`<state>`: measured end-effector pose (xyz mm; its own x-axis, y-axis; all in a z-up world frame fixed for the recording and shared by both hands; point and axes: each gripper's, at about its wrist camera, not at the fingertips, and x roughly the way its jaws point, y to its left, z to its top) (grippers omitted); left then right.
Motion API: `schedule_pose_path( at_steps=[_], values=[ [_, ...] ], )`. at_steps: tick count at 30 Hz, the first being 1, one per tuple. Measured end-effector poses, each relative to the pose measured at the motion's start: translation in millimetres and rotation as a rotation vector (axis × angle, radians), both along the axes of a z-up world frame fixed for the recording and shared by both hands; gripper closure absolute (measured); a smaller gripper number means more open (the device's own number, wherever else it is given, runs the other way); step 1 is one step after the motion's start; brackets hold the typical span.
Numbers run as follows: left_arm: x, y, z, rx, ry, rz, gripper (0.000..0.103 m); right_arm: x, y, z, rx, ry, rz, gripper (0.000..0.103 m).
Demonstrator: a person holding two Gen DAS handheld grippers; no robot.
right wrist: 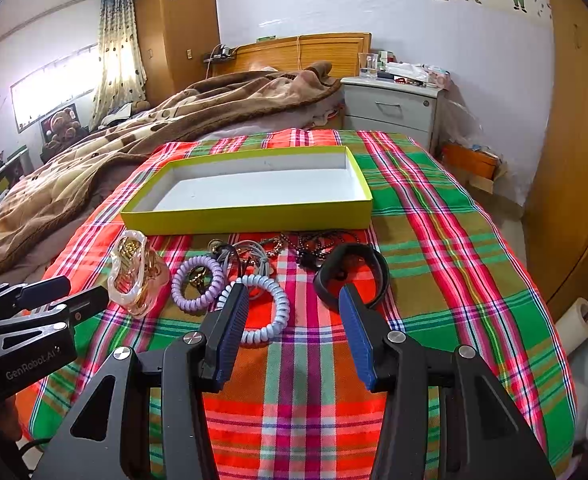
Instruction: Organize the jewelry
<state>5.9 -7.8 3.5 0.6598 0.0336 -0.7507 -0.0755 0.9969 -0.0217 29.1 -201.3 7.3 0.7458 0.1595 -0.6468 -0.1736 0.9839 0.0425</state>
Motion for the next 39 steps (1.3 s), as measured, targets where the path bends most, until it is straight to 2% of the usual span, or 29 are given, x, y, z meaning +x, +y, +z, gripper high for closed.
schedule_pose_path(
  at_steps=[4, 8, 14, 18, 23, 27, 35, 39],
  values=[
    [1.1, 3.2, -1.0, -0.02, 0.007, -0.013, 0.047, 2.0, -3.3, 0.6, 0.005, 0.004, -0.004, 0.055],
    [3.3, 11.5, -0.1, -0.074, 0.004, -0.019, 0.047, 7.0, -13.9, 0.9, 0.025, 0.007, -0.015, 0.055],
    [13.6, 21.9, 2.1, -0.123, 0.021, -0.03, 0.047, 22.8, -46.1, 3.2, 0.037, 0.016, -0.084, 0.055],
    [22.2, 27.0, 1.9, -0.168, 0.031, -0.031, 0.047, 38.3, -64.1, -1.2, 0.006, 0.043, -0.13, 0.055],
    [33.5, 31.3, 0.3, -0.198, 0.048, -0.03, 0.047, 57.5, -69.4, -14.9, 0.013, 0.124, -0.096, 0.055],
    [40.8, 33.4, -5.0, -0.222, 0.07, -0.028, 0.047, 64.5, -63.4, -20.7, 0.009, 0.153, -0.046, 0.055],
    [46.6, 26.1, -17.8, -0.194, 0.118, -0.032, 0.047, 72.2, -56.1, -25.3, -0.024, 0.172, -0.017, 0.055],
    [50.4, 25.3, -22.2, -0.141, 0.142, -0.021, 0.047, 76.0, -54.1, -27.1, -0.021, 0.18, -0.005, 0.055]
  ],
)
